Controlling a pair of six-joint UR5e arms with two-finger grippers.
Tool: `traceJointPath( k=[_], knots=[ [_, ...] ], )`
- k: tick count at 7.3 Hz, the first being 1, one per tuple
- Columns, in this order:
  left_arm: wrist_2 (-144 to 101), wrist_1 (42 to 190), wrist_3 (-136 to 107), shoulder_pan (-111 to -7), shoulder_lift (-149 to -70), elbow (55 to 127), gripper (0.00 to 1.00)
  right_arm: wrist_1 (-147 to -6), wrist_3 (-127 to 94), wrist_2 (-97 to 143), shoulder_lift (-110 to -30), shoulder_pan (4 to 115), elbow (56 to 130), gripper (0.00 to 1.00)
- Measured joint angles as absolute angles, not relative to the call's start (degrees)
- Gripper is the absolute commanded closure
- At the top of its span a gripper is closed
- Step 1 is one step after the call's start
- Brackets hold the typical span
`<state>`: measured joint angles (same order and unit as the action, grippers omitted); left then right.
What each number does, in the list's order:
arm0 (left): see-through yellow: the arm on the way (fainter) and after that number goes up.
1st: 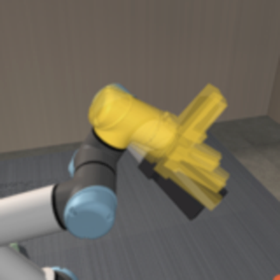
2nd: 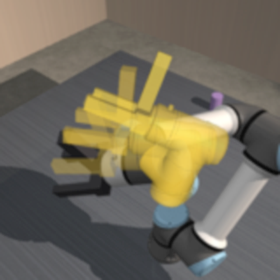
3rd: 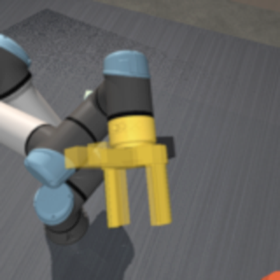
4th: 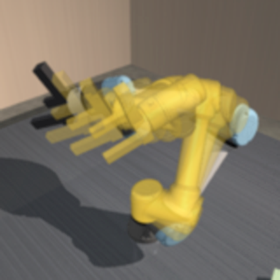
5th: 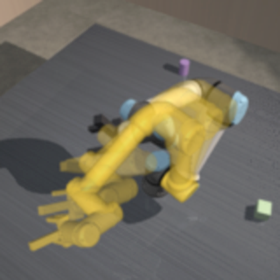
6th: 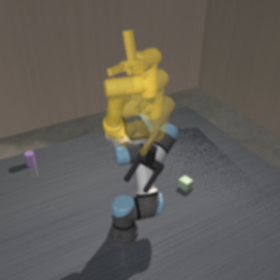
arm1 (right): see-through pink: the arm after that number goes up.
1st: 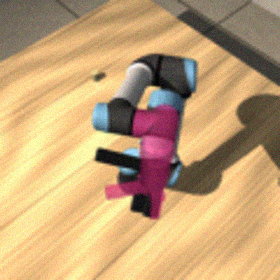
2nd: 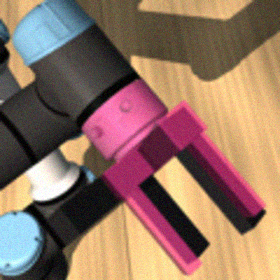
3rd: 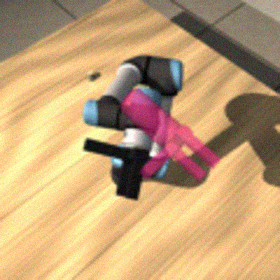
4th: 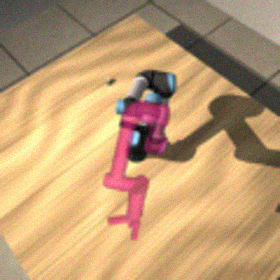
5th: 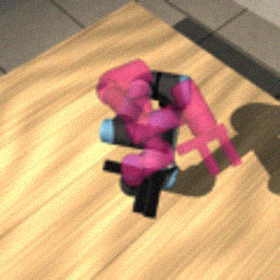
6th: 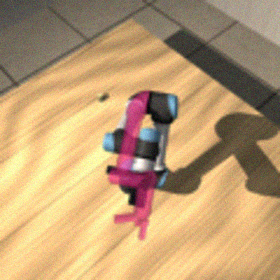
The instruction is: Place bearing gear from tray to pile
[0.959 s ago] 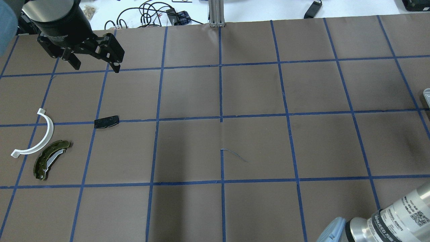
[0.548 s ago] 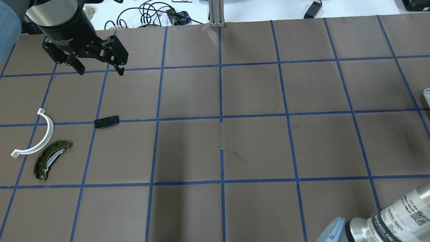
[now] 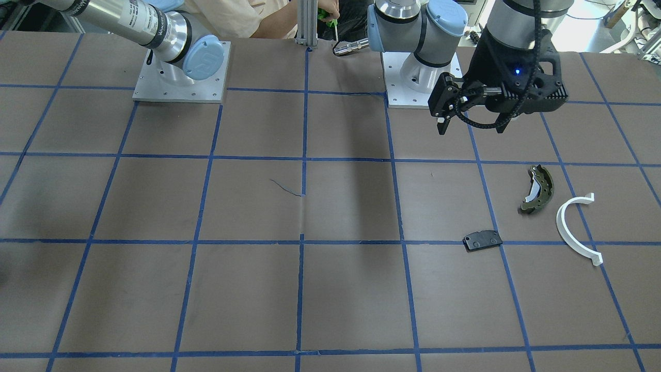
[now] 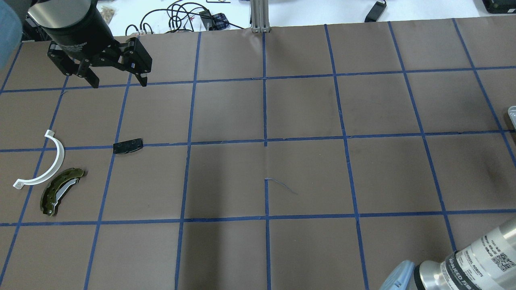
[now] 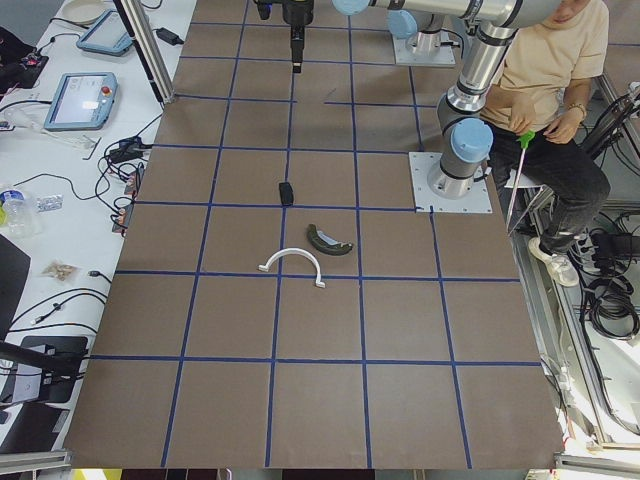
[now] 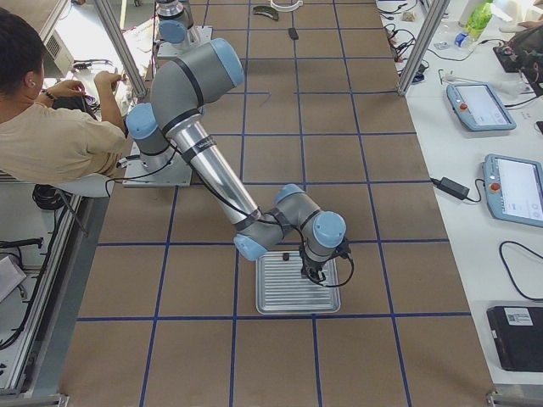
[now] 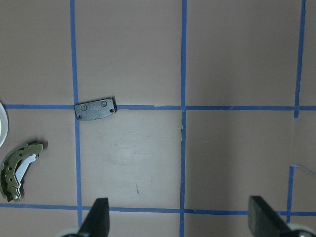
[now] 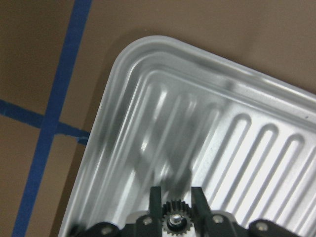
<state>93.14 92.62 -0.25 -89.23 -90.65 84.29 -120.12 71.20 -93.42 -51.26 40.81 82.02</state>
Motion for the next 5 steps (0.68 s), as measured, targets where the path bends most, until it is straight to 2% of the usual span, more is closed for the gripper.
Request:
traceJointPath(
  k=[3, 5],
  knots=[
    [92.48, 92.68, 0.23, -89.18, -90.84, 84.26, 0.0, -116.55, 68.72, -93.09, -55.11, 42.21, 82.02, 1.0],
    [89.82, 93.15, 1.23, -89.15, -91.21, 83.94, 0.0, -110.91, 59.77, -92.81, -58.71, 46.91, 82.32, 1.0]
  ],
)
